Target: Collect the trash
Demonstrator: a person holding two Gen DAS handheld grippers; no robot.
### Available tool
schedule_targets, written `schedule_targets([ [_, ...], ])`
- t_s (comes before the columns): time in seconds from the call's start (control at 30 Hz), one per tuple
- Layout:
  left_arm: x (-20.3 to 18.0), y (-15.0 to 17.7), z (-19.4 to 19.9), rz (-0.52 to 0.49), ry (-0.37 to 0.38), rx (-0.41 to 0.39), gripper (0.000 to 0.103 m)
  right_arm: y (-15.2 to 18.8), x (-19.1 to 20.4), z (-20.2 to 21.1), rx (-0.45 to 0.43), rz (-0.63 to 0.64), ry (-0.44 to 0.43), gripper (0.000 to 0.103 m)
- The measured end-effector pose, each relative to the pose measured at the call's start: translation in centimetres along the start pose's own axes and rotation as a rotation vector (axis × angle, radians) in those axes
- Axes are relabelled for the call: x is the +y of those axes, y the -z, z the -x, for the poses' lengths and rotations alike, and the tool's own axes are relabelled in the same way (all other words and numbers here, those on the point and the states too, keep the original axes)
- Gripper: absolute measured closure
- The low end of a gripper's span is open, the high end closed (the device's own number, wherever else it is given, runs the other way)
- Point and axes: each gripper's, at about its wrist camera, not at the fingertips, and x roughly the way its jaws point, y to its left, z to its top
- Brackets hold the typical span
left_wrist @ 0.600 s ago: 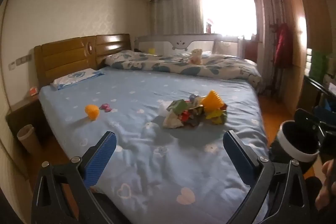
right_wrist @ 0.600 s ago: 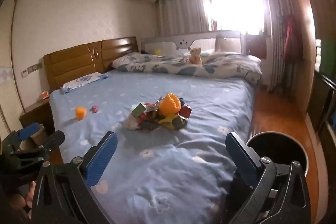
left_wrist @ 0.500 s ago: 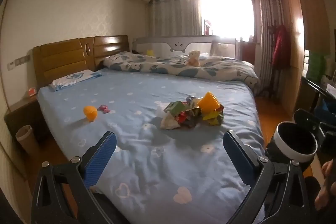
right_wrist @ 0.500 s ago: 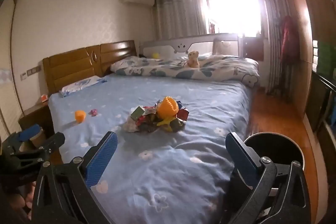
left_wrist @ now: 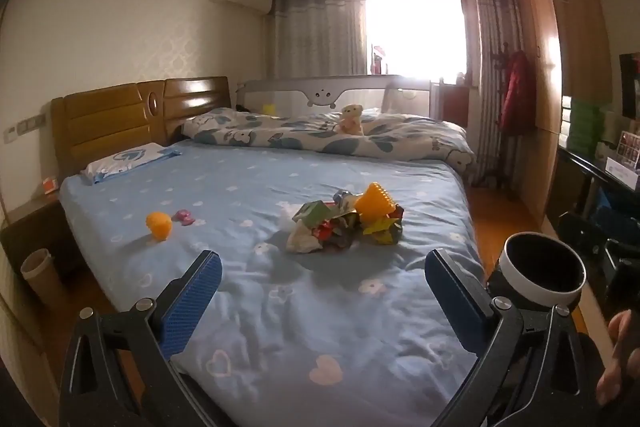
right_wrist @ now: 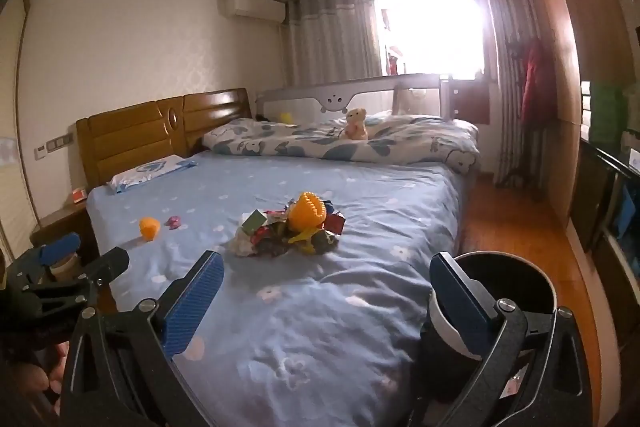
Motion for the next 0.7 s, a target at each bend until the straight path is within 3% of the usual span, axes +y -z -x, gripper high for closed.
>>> schedule_targets([
  [0.7,0.53,0.67,-0.65,-0.001,0.001,-0.002,0.001,-0.10,0.24,-0.35,0.026,0.006,-0.025,0.000],
])
